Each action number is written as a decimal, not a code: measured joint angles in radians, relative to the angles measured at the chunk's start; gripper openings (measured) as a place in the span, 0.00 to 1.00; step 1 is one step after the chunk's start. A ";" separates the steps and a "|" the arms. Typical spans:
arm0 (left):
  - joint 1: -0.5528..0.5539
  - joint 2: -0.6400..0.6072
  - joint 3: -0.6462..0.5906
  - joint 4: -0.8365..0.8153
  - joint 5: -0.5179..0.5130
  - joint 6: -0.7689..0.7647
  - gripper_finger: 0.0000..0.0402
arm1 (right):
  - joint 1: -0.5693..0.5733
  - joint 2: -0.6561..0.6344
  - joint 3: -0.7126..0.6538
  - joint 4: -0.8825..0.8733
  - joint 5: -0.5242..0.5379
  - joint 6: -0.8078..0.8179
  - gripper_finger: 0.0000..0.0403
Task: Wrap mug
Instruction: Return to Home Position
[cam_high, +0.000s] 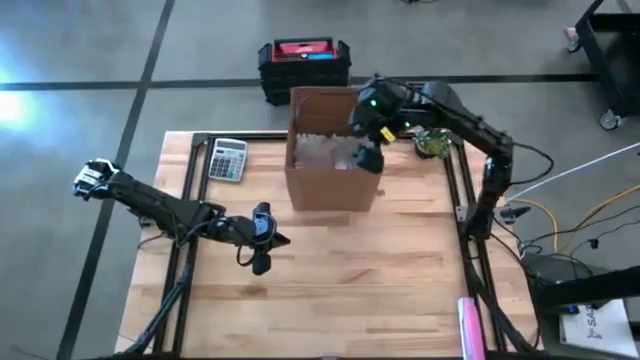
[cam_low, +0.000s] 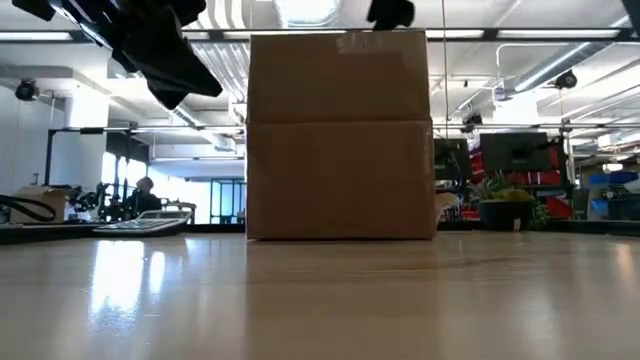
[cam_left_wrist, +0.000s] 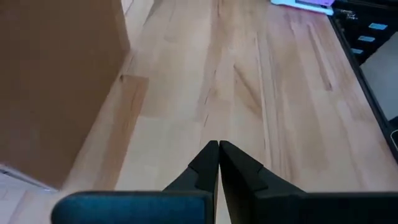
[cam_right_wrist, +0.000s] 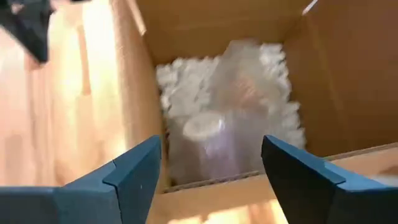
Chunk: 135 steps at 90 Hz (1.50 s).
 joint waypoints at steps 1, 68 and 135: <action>0.001 -0.001 0.000 -0.002 0.000 0.000 0.00 | 0.003 -0.011 -0.015 0.000 0.000 0.004 0.62; 0.050 -0.057 -0.185 0.283 0.046 0.004 0.00 | 0.256 -1.007 -1.481 0.980 0.003 0.419 0.37; 0.377 -0.369 -0.504 0.512 0.263 0.012 0.00 | 0.256 -1.324 -2.049 1.475 0.003 0.439 0.12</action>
